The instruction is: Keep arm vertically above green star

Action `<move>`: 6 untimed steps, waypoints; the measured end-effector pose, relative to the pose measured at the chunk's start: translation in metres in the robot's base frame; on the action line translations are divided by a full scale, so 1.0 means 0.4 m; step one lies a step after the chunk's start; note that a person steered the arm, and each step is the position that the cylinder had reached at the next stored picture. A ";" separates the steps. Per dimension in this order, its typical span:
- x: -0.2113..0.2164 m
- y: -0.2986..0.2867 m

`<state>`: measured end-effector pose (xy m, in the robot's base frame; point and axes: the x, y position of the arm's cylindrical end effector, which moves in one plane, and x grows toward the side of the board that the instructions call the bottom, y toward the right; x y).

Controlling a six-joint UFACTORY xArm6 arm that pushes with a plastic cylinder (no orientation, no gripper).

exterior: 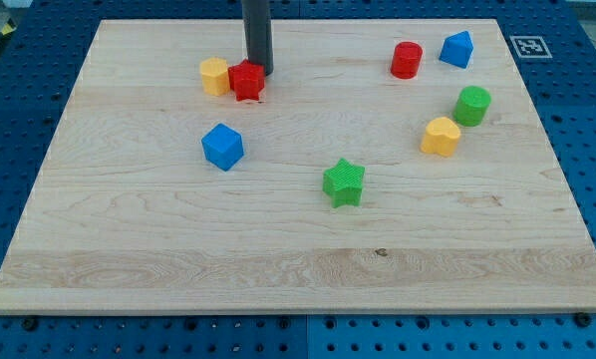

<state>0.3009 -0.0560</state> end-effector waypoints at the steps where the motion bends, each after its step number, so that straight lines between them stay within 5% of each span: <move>1: 0.000 0.000; 6: -0.047 0.299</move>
